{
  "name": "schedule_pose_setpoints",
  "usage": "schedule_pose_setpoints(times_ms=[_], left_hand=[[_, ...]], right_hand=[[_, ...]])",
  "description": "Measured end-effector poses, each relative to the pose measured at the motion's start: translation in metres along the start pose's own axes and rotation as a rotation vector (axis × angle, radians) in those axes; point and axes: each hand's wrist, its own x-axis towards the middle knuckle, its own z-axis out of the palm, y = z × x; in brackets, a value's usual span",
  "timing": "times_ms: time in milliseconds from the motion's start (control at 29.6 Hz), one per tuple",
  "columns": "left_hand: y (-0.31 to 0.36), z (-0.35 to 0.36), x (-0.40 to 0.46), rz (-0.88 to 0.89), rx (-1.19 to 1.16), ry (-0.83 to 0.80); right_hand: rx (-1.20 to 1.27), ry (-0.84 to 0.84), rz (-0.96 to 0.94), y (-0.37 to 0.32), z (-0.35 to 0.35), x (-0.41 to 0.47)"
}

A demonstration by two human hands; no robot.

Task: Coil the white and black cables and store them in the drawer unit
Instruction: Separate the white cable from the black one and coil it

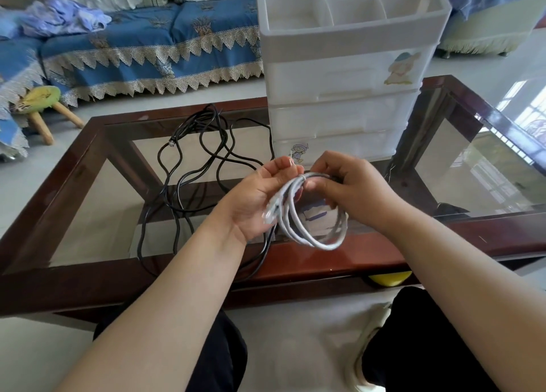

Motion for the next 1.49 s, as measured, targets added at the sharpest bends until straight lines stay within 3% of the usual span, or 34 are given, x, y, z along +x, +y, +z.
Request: schedule_pose_setpoints(times_ms=[203,405,540,709,878,1046,1181,1249,1451,1485], left_hand=[[-0.005,0.001,0.003,0.047,0.042,0.004],[-0.009,-0.004,0.006,0.143,0.050,0.142],[-0.011,0.003,0.002,0.196,0.014,0.275],[-0.013,0.000,0.008,0.552,0.424,0.509],[-0.006,-0.007,0.008,0.543,0.532,0.601],[0.003,-0.015,0.016,0.450,0.544,0.745],[0.004,-0.020,0.016,0.352,0.548,0.764],[0.001,-0.019,0.016,0.331,0.562,0.745],[0.001,-0.016,0.014,0.243,0.522,0.726],[0.001,-0.015,0.013,0.239,0.472,0.717]], right_hand=[[0.484,0.015,0.189,-0.005,0.042,-0.017],[1.147,-0.260,0.416,-0.024,0.058,-0.018],[1.450,-0.278,0.594,-0.034,0.053,-0.008],[1.569,-0.282,0.729,-0.036,0.053,0.001],[1.085,-0.294,0.751,-0.035,0.047,0.010],[0.404,-0.248,0.581,-0.038,0.036,0.015],[-0.215,-0.138,0.059,-0.032,0.039,0.009],[-0.448,-0.107,-0.100,-0.026,0.041,0.009],[-0.787,0.072,-0.535,-0.011,0.045,0.018],[-0.778,0.083,-0.533,-0.012,0.046,0.019]])
